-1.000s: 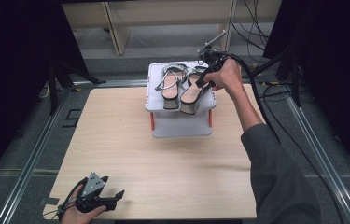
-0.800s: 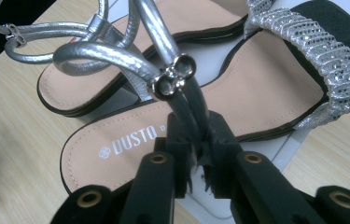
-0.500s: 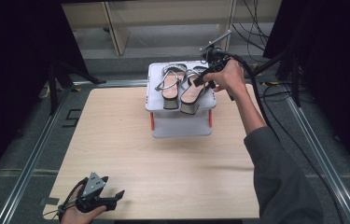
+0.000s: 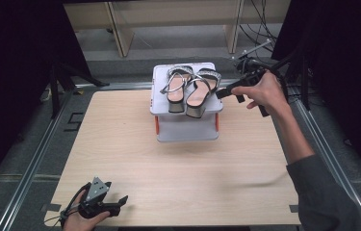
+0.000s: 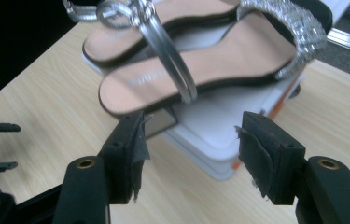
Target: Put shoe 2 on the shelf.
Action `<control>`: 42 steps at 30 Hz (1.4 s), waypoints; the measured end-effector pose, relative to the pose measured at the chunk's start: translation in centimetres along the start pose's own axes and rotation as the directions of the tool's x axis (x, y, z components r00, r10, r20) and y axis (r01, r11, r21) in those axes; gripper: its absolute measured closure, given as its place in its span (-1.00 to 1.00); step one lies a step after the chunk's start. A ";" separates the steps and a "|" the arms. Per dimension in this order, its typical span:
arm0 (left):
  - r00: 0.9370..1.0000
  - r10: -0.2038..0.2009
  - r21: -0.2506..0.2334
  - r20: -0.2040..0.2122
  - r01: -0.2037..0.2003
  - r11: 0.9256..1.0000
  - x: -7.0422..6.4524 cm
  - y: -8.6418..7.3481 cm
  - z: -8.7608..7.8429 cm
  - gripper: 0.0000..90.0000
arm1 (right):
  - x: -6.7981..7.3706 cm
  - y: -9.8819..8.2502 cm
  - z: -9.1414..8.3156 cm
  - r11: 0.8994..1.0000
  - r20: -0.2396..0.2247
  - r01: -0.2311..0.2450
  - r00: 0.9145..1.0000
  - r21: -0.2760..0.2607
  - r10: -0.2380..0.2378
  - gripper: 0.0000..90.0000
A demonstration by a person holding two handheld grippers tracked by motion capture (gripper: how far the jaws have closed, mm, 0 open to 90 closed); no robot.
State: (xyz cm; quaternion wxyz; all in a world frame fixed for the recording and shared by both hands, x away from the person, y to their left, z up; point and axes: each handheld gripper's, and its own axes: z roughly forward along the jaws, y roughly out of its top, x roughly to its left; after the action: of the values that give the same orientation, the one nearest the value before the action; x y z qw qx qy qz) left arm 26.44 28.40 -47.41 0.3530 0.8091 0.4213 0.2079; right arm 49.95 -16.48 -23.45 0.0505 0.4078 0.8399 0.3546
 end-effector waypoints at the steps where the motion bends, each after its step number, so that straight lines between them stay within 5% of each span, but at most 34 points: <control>1: 1.000 -0.008 -0.003 0.003 0.008 1.000 0.0 0.0 0.0 -0.56 | 0.0 -0.5 -0.1 1.000 -0.003 -0.003 1.000 0.000 0.003 -0.09; 12: 1.000 -0.008 -0.003 0.003 0.008 1.000 0.0 -0.1 0.0 -0.56 | 0.3 -6.1 0.6 1.000 -0.002 0.009 1.000 -0.018 -0.009 -0.24; 24: 1.000 -0.007 0.001 0.005 0.007 1.000 0.0 -0.1 0.0 -0.56 | 1.1 -14.4 2.7 1.000 0.026 -0.005 1.000 -0.029 0.005 -0.32; 28: 1.000 0.007 0.005 -0.001 -0.007 1.000 0.2 0.0 0.0 -0.56 | 0.9 -16.9 3.6 1.000 0.013 0.022 1.000 -0.001 -0.022 -0.32; 30: 1.000 -0.018 -0.016 0.002 0.018 1.000 0.0 -0.1 0.1 -0.56 | 1.2 -18.2 4.2 1.000 0.011 -0.015 1.000 0.017 0.015 -0.32; 31: 1.000 -0.018 -0.016 0.005 0.018 1.000 0.0 -0.1 0.1 -0.56 | 1.0 -19.0 4.6 1.000 0.016 0.013 1.000 0.023 -0.013 -0.32; 36: 1.000 -0.016 -0.013 0.002 0.016 1.000 0.1 -0.1 0.1 -0.56 | 1.3 -21.2 5.7 0.999 0.025 0.030 0.999 0.037 -0.031 -0.33; 40: 1.000 -0.018 -0.018 0.004 0.018 1.000 0.1 -0.1 0.1 -0.56 | 2.0 -22.7 6.1 1.000 0.010 -0.004 1.000 0.003 0.004 -0.33; 42: 1.000 -0.011 -0.011 0.003 0.011 1.000 0.1 -0.1 0.1 -0.56 | 2.2 -23.0 6.0 0.999 0.006 0.007 1.000 0.037 -0.007 -0.33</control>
State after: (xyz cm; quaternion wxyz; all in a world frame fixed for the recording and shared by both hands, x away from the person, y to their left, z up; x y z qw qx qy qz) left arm 26.48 28.47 -47.55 0.3593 0.8050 0.4242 0.2071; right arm 35.79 -21.19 -42.12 0.0468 0.4068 0.8476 0.3376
